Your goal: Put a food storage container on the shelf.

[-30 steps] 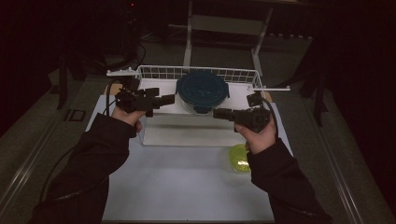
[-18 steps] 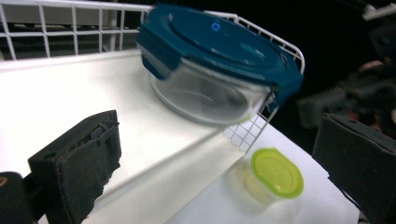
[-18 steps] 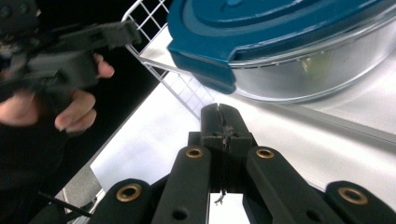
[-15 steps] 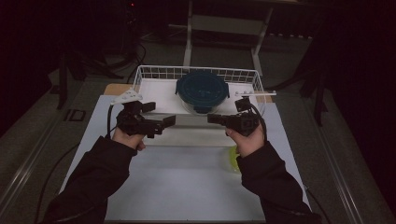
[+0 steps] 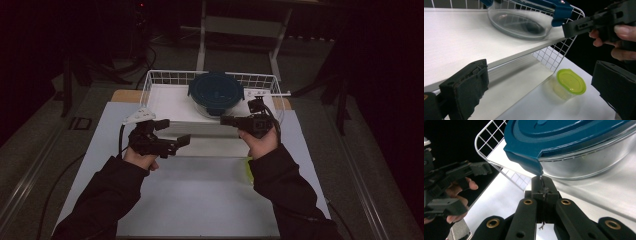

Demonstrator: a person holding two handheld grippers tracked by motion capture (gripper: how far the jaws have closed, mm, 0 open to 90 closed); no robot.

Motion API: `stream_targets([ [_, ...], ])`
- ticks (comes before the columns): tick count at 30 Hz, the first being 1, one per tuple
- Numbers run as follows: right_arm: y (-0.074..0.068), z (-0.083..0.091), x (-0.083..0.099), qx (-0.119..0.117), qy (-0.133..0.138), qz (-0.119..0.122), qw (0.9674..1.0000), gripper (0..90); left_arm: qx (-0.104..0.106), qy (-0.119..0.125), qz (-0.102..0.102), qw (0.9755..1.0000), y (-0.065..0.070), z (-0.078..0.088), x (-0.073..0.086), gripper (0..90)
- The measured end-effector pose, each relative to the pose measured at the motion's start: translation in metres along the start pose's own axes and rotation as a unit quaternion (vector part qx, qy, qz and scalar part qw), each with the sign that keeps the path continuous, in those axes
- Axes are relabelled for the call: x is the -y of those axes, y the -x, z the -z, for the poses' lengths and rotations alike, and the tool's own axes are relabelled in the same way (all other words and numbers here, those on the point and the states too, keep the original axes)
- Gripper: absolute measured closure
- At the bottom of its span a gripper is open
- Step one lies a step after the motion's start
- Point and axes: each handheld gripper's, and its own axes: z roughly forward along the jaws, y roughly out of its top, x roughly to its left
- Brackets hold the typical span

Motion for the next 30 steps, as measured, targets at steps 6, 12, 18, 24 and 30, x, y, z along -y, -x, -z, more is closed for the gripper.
stream_targets([
  [6,0.005,-0.002,-0.004,0.005,0.004,-0.007,1.0,89.8,0.009,-0.003,-0.008,0.9999,0.0,0.0,0.009,0.6],
  [12,0.004,-0.003,-0.006,0.009,0.005,-0.004,0.9999,89.1,0.013,-0.006,-0.007,0.9999,0.0,0.001,0.017,0.6],
  [18,0.004,0.0,-0.001,0.001,0.006,-0.001,1.0,86.9,0.024,-0.004,-0.018,0.9995,0.004,0.004,0.022,0.6],
  [24,0.001,0.005,0.014,-0.003,0.007,0.018,0.9998,77.9,0.037,0.002,-0.024,0.999,0.005,0.01,0.032,0.6],
  [30,-0.001,0.015,0.033,-0.009,0.014,0.039,0.9991,62.6,0.04,0.003,-0.034,0.9986,0.007,0.015,0.044,0.7],
])
